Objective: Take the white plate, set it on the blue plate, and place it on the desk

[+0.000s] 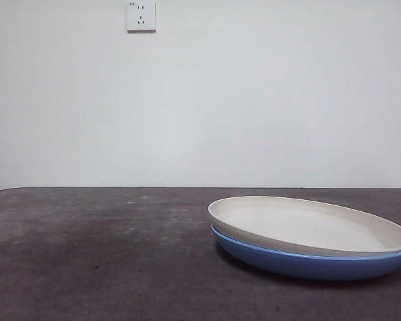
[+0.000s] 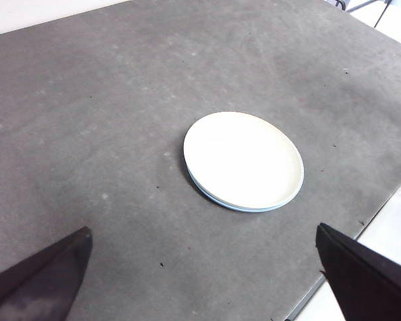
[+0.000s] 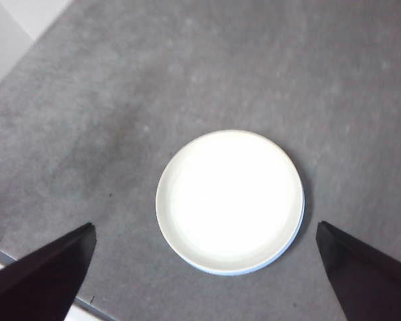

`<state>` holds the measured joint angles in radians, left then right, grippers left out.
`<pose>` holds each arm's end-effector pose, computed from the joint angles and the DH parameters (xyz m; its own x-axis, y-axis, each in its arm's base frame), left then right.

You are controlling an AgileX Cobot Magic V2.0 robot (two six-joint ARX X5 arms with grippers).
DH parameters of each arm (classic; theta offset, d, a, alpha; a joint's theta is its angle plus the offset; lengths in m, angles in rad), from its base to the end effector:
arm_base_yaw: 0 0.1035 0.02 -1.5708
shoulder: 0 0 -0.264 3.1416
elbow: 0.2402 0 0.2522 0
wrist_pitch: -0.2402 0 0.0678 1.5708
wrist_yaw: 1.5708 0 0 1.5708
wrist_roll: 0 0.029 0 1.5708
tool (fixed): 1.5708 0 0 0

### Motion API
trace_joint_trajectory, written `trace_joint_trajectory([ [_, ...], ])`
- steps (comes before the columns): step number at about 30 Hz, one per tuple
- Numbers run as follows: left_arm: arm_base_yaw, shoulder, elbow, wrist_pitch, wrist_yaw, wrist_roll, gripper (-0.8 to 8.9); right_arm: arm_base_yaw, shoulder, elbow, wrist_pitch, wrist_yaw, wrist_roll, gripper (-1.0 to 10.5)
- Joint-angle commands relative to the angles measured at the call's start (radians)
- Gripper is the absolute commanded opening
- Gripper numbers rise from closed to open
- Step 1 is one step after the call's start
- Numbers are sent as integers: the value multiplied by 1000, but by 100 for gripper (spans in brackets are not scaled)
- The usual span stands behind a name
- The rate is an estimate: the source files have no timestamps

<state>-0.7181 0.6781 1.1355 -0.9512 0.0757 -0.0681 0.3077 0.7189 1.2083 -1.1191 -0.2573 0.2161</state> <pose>0.0685 -0.0627 0.3853 0.6114 -0.6347 -0.4726 0.6803 0.7267 -0.0957 0.0805 0.0333 0.3890 0.6678 0.4792 -0.5695 -0.3572 0.8776 0.3197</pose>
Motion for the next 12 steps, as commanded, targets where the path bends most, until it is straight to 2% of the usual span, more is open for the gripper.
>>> trace_joint_trajectory([
  [1, -9, 5, 8, 10, -5, 12, 572, 4, 66, 18, -6, 4, 44, 600],
  [7, -9, 5, 8, 6, -5, 13, 572, 1, 256, 18, -19, 3, 37, 601],
  [12, -9, 5, 8, 5, -5, 13, 572, -17, 426, 18, -16, -4, -20, 601],
])
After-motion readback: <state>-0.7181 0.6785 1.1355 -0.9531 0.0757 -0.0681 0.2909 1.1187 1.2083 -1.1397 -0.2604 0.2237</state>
